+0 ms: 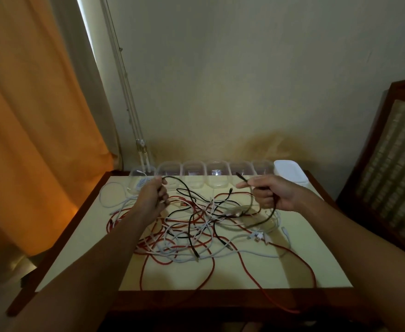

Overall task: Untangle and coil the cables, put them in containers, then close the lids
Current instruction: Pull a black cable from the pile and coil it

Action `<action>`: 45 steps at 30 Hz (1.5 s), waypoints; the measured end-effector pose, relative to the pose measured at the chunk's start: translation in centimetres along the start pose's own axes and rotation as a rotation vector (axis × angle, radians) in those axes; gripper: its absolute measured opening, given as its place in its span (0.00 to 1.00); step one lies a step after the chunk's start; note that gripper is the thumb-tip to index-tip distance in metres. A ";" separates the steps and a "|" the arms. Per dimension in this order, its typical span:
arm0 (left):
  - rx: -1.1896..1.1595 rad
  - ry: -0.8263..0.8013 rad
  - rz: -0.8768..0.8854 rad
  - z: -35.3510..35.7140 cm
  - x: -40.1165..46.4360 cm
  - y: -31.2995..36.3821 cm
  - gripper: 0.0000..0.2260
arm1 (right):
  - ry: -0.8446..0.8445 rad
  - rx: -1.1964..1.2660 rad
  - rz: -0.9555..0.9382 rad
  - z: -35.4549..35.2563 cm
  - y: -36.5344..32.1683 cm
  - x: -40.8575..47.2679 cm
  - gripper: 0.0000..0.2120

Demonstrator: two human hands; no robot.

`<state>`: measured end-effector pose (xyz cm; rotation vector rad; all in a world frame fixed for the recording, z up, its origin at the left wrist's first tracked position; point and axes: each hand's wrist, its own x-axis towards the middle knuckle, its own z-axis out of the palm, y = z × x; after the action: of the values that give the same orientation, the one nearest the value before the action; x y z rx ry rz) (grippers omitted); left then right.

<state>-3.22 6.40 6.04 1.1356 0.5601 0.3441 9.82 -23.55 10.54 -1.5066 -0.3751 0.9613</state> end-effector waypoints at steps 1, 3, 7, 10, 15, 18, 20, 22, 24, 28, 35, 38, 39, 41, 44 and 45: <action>-0.162 -0.035 0.000 -0.1 0.0 0.1 0.11 | -0.130 0.018 0.028 -0.2 0.2 -0.5 0.17; -0.262 -0.071 -0.005 -0.8 0.1 0.0 0.12 | -0.289 -0.043 0.110 -0.7 1.2 -1.5 0.22; 0.315 -0.039 -0.100 -3.1 -0.1 -2.5 0.12 | -0.336 -0.591 0.346 -0.4 4.7 -3.3 0.19; 0.591 -0.069 -0.164 -4.8 -0.6 -4.9 0.14 | -0.430 -0.663 0.493 1.3 7.6 -3.7 0.14; 0.786 -0.066 -0.069 -6.0 -1.1 -7.4 0.17 | -0.650 -0.268 0.445 4.9 12.7 -4.9 0.07; 0.803 0.000 0.054 -6.1 -0.8 -8.4 0.14 | -0.553 -0.065 0.314 7.6 15.5 -5.2 0.09; 0.764 0.026 0.103 -5.8 -0.8 -8.6 0.13 | -0.415 -0.321 0.361 8.1 16.5 -4.5 0.14; 0.729 0.026 0.124 -5.7 -0.9 -8.4 0.12 | -0.370 -0.601 0.486 7.4 15.6 -3.7 0.18; 0.706 0.039 0.132 -5.8 -0.8 -8.2 0.13 | -0.348 -0.702 0.560 6.1 13.2 -3.0 0.16; 0.756 0.083 0.112 -5.8 0.2 -7.9 0.13 | 0.051 -0.728 0.338 4.0 9.3 0.4 0.12; 1.004 0.070 0.279 -3.5 1.5 -8.2 0.13 | 0.411 -0.674 0.081 5.3 10.8 9.4 0.12; 1.013 0.112 0.395 -2.5 2.2 -7.9 0.13 | 0.316 -0.677 0.125 5.6 11.6 11.3 0.13; 1.005 0.129 0.411 -2.5 2.8 -7.8 0.12 | 0.303 -0.636 0.123 5.3 11.7 11.6 0.12; 0.985 0.152 0.400 -2.7 3.9 -7.4 0.12 | 0.326 -0.494 0.068 4.6 11.5 11.5 0.11; 0.956 0.242 0.383 -2.7 4.8 -6.4 0.12 | 0.449 -0.215 -0.098 3.3 10.3 10.2 0.07; 0.949 0.281 0.380 -2.7 4.9 -6.1 0.12 | 0.474 -0.133 -0.166 2.8 9.9 9.6 0.05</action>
<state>-0.88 8.64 -1.56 2.1434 0.7852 0.5982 10.54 -16.72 -1.77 -1.7370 -0.2182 0.4340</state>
